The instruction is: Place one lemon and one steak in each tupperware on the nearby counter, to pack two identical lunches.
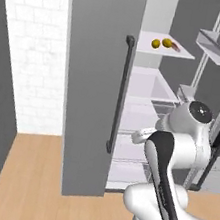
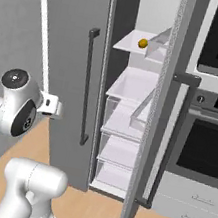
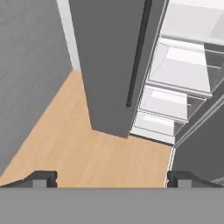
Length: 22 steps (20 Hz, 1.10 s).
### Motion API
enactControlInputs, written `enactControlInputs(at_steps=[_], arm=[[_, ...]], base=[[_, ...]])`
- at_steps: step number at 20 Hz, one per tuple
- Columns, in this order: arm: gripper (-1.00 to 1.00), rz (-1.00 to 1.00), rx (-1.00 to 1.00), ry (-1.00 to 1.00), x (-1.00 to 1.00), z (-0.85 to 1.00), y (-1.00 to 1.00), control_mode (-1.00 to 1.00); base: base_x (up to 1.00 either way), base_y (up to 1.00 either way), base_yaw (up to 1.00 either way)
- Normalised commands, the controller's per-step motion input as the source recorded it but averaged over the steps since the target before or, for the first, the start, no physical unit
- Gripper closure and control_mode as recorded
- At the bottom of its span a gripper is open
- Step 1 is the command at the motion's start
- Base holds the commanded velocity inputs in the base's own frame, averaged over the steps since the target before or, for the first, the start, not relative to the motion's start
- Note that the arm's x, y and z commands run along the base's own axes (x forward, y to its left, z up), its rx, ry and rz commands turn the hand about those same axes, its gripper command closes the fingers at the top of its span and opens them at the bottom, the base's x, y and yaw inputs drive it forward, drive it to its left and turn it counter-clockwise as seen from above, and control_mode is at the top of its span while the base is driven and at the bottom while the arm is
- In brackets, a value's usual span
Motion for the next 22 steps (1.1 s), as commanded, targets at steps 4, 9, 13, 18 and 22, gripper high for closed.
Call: enactControlInputs(at_steps=[4,9,13,18,22], arm=[[-1.00,0.00,0.00,0.00,0.00,0.00,0.00,1.00],[-1.00,0.00,0.00,0.00,0.00,0.00,0.00,1.00],[-1.00,0.00,0.00,0.00,0.00,0.00,0.00,1.00],[-1.00,0.00,0.00,0.00,0.00,0.00,0.00,1.00],[-1.00,0.00,0.00,0.00,0.00,0.00,0.00,1.00]], base=[[0.30,0.30,-0.44],[0.48,-0.01,-0.06],[0.73,-0.28,-0.26],[0.57,-0.30,-0.28],[0.80,0.00,-0.09]])
